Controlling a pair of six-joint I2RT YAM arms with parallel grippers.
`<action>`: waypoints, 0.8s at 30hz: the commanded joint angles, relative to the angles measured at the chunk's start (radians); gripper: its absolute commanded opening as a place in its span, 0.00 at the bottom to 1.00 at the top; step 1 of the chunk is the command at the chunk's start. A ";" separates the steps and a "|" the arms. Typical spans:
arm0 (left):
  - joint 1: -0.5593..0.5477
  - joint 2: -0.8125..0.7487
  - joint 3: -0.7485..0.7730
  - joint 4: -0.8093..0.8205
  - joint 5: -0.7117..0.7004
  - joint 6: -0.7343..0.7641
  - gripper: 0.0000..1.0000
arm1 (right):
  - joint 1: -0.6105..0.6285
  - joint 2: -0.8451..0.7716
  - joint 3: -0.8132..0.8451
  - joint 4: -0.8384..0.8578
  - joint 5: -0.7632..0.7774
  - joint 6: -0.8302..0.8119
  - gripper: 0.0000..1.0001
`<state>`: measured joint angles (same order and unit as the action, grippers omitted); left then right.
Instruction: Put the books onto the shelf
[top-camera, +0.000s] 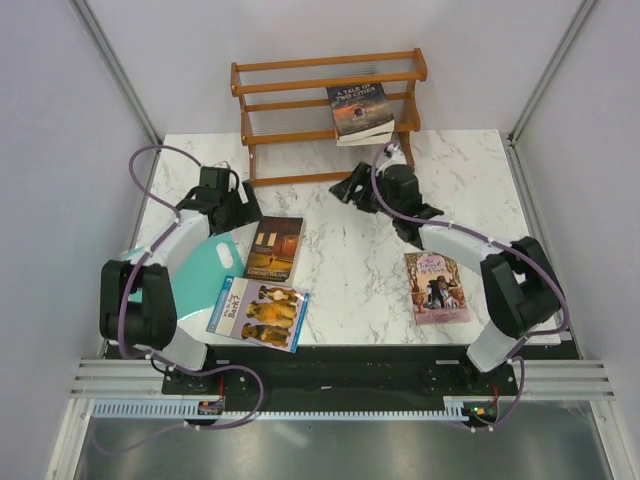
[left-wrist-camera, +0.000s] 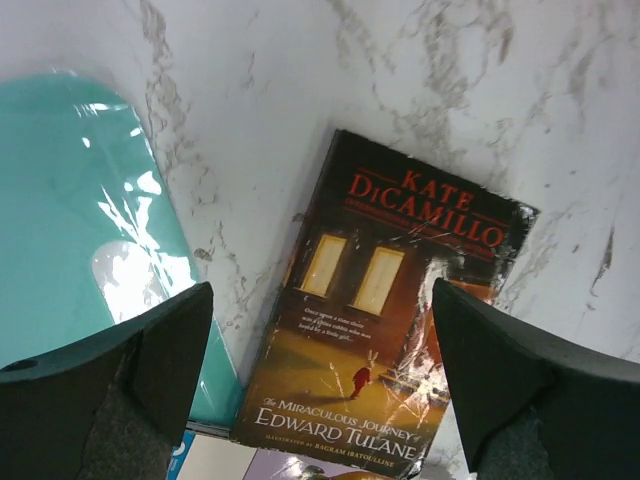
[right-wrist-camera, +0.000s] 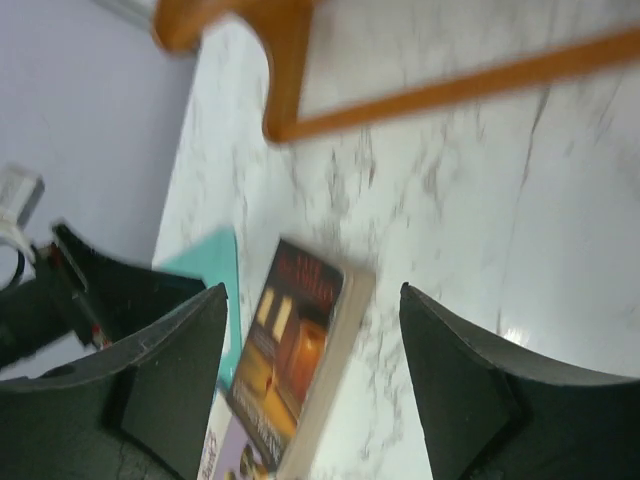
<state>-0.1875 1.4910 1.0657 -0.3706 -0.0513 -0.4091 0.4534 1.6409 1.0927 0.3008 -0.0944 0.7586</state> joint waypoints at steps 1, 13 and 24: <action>0.066 0.107 -0.013 -0.074 0.237 -0.071 0.96 | 0.077 0.112 -0.094 0.024 -0.145 0.096 0.77; 0.072 0.295 -0.033 -0.021 0.436 -0.140 0.94 | 0.255 0.354 -0.062 0.184 -0.241 0.281 0.78; 0.059 0.285 -0.130 0.059 0.531 -0.137 0.93 | 0.303 0.450 0.026 0.287 -0.277 0.341 0.34</action>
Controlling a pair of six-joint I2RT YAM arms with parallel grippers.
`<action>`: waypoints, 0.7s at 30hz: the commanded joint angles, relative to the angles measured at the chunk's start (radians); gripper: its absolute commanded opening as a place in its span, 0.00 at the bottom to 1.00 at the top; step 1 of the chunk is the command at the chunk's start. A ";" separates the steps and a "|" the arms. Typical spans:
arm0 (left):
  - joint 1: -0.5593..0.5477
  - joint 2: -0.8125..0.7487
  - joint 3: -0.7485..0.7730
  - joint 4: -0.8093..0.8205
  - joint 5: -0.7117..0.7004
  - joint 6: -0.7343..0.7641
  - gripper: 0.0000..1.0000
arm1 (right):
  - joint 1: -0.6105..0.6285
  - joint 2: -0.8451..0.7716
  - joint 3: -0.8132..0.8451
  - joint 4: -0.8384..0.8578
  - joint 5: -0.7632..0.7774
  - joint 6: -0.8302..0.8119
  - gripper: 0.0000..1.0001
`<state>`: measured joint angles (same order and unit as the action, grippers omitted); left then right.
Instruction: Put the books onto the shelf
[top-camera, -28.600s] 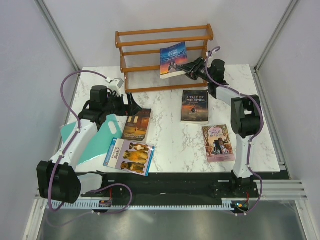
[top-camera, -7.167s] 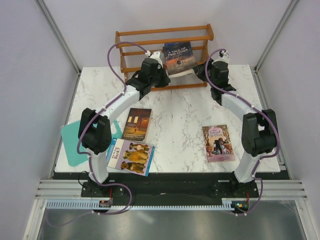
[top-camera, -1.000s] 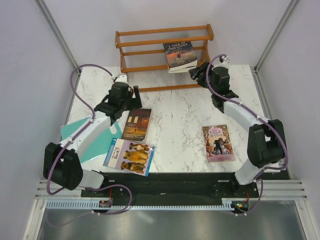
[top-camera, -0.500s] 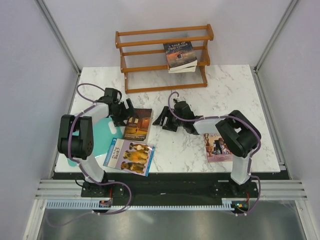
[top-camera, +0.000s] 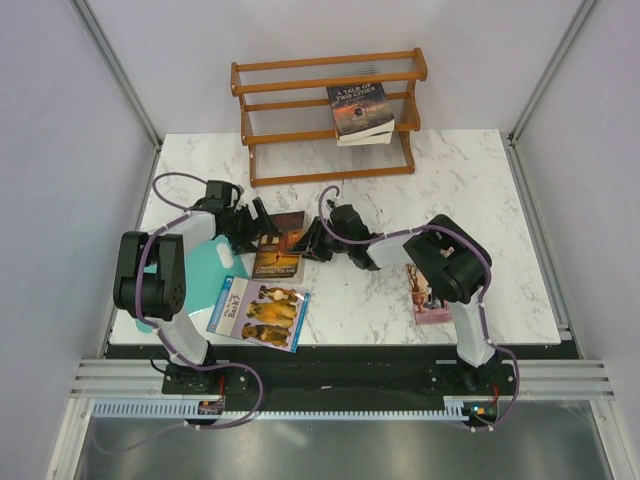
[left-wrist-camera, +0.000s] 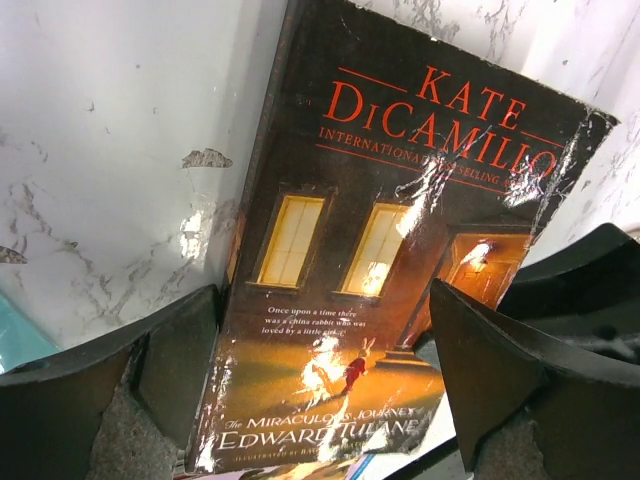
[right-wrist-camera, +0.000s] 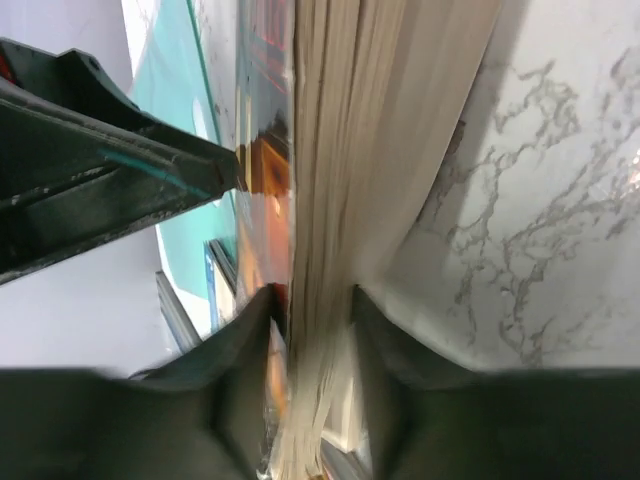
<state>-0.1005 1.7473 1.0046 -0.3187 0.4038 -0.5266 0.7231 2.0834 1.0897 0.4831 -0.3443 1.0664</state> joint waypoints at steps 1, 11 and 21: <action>-0.028 0.021 -0.073 0.010 0.073 -0.015 0.93 | 0.033 0.003 0.024 0.112 -0.025 0.029 0.18; -0.027 -0.088 -0.072 -0.005 0.027 0.025 0.93 | -0.030 -0.137 -0.065 0.153 -0.076 -0.040 0.02; -0.027 -0.086 -0.101 0.189 0.222 0.013 0.91 | -0.074 -0.103 -0.102 0.432 -0.260 0.087 0.02</action>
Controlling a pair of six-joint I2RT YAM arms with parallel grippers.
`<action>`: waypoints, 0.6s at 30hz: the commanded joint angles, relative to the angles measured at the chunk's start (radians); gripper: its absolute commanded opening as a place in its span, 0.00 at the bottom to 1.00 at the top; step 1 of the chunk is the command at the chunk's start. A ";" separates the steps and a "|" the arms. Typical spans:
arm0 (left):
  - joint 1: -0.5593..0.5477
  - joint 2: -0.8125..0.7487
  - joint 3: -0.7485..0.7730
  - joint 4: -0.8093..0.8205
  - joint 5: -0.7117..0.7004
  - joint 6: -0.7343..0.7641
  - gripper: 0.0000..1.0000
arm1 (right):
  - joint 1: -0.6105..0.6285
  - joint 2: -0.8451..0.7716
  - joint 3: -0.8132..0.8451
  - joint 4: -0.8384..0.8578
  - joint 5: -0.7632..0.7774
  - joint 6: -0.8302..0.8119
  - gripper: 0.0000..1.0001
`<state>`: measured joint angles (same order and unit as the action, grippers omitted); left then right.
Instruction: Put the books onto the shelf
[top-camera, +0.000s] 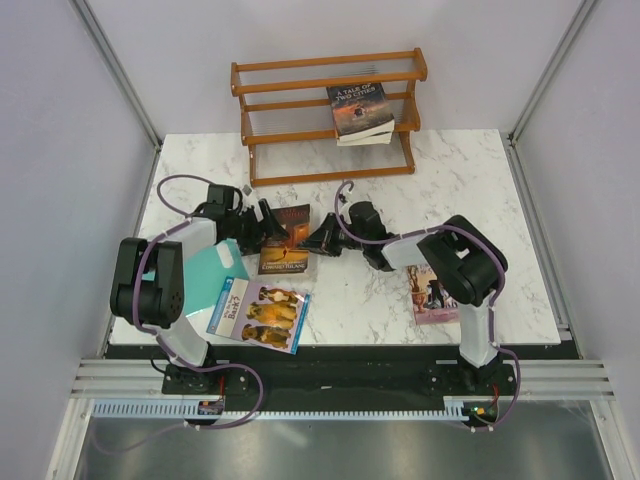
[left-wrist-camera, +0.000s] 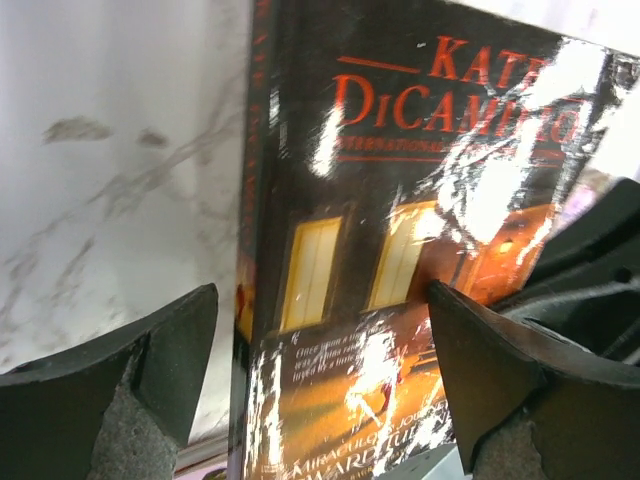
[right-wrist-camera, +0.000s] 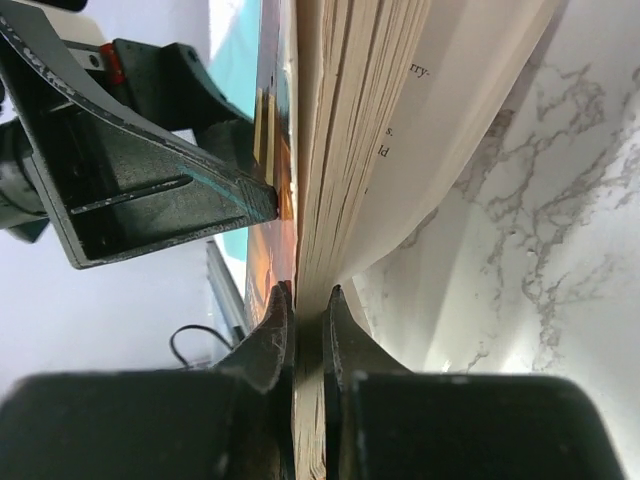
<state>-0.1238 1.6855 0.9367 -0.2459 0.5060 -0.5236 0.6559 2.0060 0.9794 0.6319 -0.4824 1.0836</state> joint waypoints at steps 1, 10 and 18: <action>-0.004 -0.032 -0.050 0.152 0.164 -0.005 0.89 | -0.010 -0.021 0.010 0.302 -0.139 0.091 0.02; -0.004 -0.061 -0.023 0.330 0.342 -0.107 0.02 | -0.022 -0.048 -0.005 0.182 -0.109 0.026 0.32; -0.005 -0.086 0.043 0.424 0.381 -0.218 0.02 | -0.041 -0.297 -0.099 -0.072 0.146 -0.104 0.79</action>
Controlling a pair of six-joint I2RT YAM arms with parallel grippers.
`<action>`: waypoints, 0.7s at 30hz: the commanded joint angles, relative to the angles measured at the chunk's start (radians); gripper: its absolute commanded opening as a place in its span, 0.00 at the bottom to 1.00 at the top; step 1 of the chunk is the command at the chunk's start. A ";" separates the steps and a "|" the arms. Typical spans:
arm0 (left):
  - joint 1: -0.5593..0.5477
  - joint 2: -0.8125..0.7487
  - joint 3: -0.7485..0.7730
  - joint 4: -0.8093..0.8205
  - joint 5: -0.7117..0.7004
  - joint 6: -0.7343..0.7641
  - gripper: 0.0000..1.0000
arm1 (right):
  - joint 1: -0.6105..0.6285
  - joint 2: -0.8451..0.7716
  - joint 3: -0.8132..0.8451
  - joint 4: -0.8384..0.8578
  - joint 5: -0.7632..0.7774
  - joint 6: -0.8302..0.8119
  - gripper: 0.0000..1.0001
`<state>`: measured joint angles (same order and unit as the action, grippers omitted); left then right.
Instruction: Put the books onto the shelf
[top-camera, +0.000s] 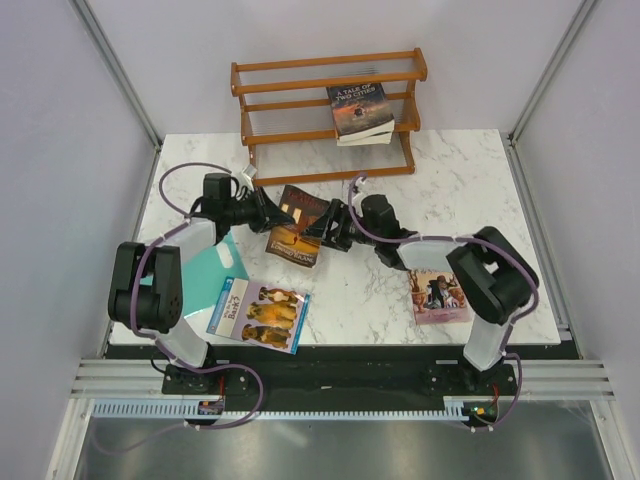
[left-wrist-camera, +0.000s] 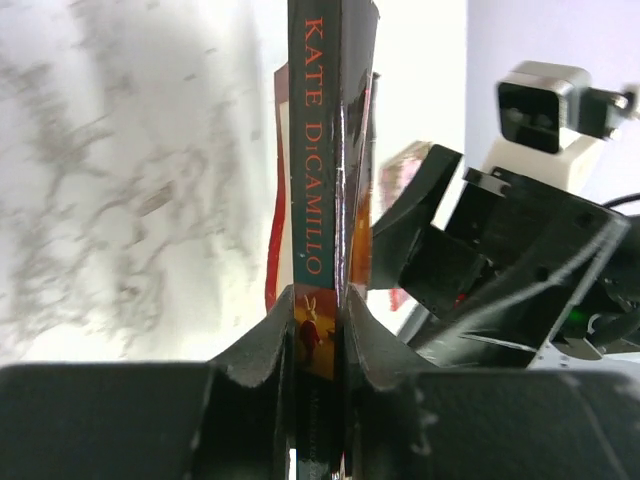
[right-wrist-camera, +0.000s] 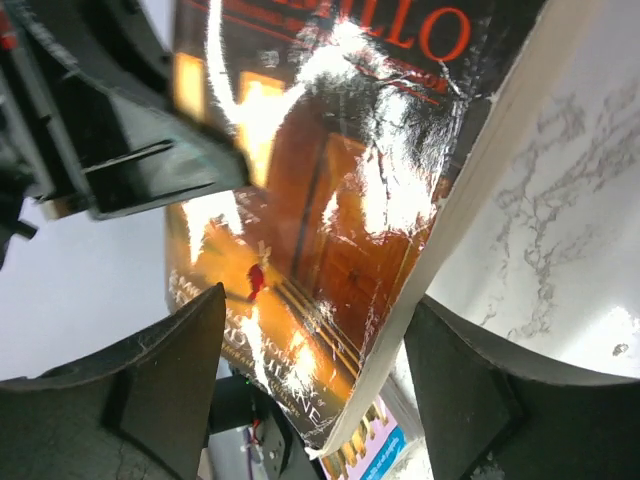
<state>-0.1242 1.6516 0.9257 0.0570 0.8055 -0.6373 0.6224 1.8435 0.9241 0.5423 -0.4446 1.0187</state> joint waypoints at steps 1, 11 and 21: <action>-0.005 -0.052 0.056 0.150 0.087 -0.129 0.02 | -0.010 -0.148 -0.060 0.031 0.131 -0.019 0.79; -0.009 0.013 0.047 0.621 0.126 -0.476 0.02 | -0.021 -0.253 -0.206 0.163 0.196 0.119 0.84; -0.045 0.074 0.079 0.753 0.126 -0.593 0.02 | -0.021 -0.221 -0.214 0.304 0.176 0.173 0.86</action>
<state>-0.1513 1.7252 0.9527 0.6701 0.9012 -1.1381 0.5980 1.6192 0.7105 0.7269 -0.2569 1.1545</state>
